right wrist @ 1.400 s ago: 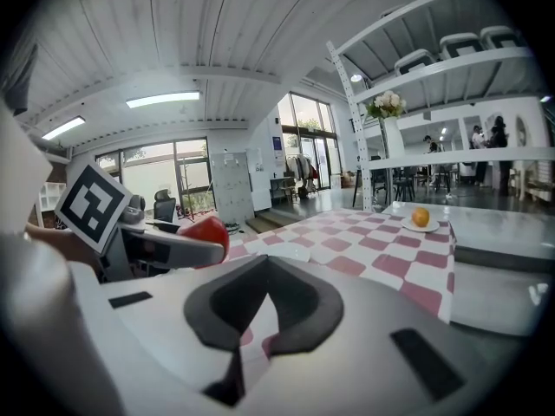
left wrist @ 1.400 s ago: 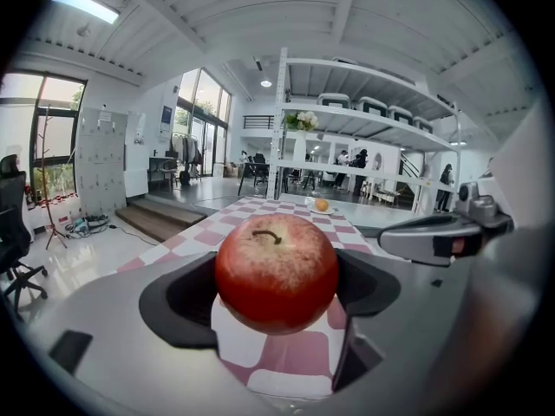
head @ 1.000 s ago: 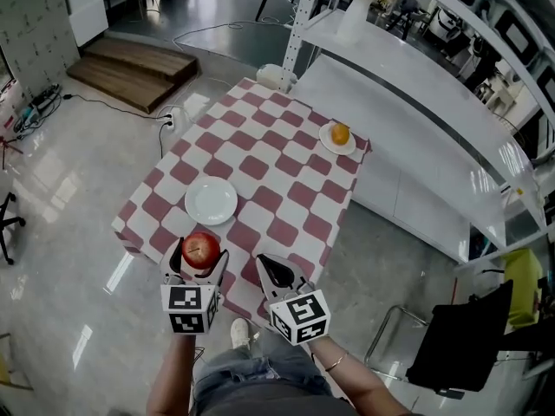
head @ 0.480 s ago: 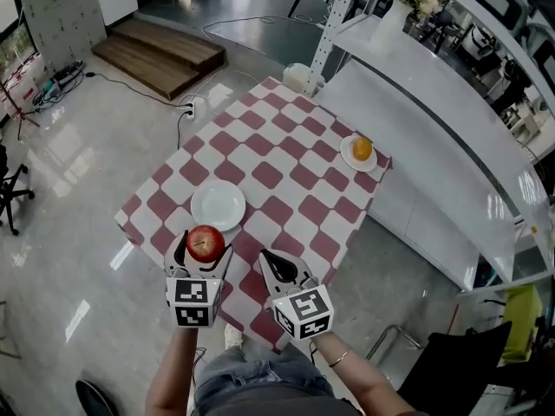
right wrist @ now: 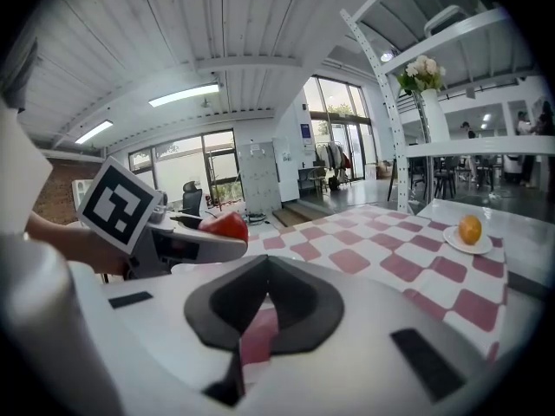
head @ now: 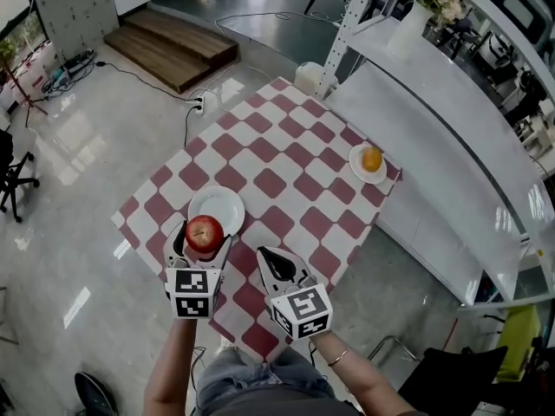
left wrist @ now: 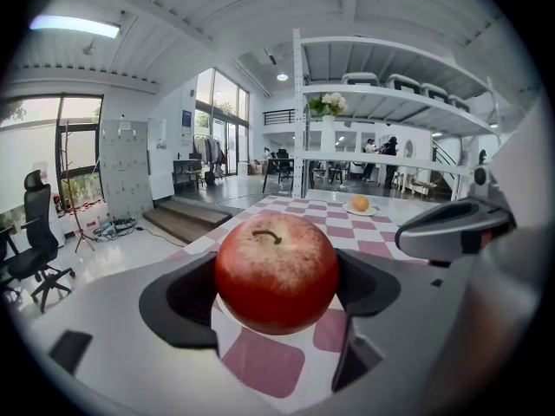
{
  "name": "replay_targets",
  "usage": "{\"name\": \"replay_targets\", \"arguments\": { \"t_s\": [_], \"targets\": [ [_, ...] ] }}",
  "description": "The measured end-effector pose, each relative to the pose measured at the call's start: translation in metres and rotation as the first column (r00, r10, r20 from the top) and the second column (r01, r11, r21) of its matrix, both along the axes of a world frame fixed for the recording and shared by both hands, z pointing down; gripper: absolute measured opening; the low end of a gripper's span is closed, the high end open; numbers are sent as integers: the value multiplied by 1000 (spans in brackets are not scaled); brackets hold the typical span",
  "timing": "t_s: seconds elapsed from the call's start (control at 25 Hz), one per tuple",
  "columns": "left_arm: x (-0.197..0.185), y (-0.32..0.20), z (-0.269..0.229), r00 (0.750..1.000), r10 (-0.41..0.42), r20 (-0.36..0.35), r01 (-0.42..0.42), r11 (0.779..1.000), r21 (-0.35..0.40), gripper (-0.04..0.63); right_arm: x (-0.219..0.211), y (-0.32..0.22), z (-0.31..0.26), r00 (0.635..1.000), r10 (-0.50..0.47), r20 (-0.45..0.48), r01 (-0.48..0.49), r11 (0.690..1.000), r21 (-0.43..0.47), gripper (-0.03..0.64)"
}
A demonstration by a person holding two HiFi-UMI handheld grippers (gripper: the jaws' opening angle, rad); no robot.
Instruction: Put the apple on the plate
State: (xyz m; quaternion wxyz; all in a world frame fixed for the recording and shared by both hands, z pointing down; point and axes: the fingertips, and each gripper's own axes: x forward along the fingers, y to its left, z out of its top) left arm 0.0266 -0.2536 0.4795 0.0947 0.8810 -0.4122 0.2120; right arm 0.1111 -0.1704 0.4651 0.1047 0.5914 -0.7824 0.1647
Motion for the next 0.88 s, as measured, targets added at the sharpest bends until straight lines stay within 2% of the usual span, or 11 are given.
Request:
{"name": "replay_targets", "arguments": {
  "t_s": [0.36, 0.88],
  "targets": [
    [16, -28, 25, 1000, -13, 26, 13, 1000, -23, 410, 5, -24, 19, 999, -38, 2, 38, 998, -39, 11],
    [32, -54, 53, 999, -9, 43, 11, 998, -59, 410, 12, -41, 40, 1000, -19, 18, 21, 996, -82, 11]
  ]
}}
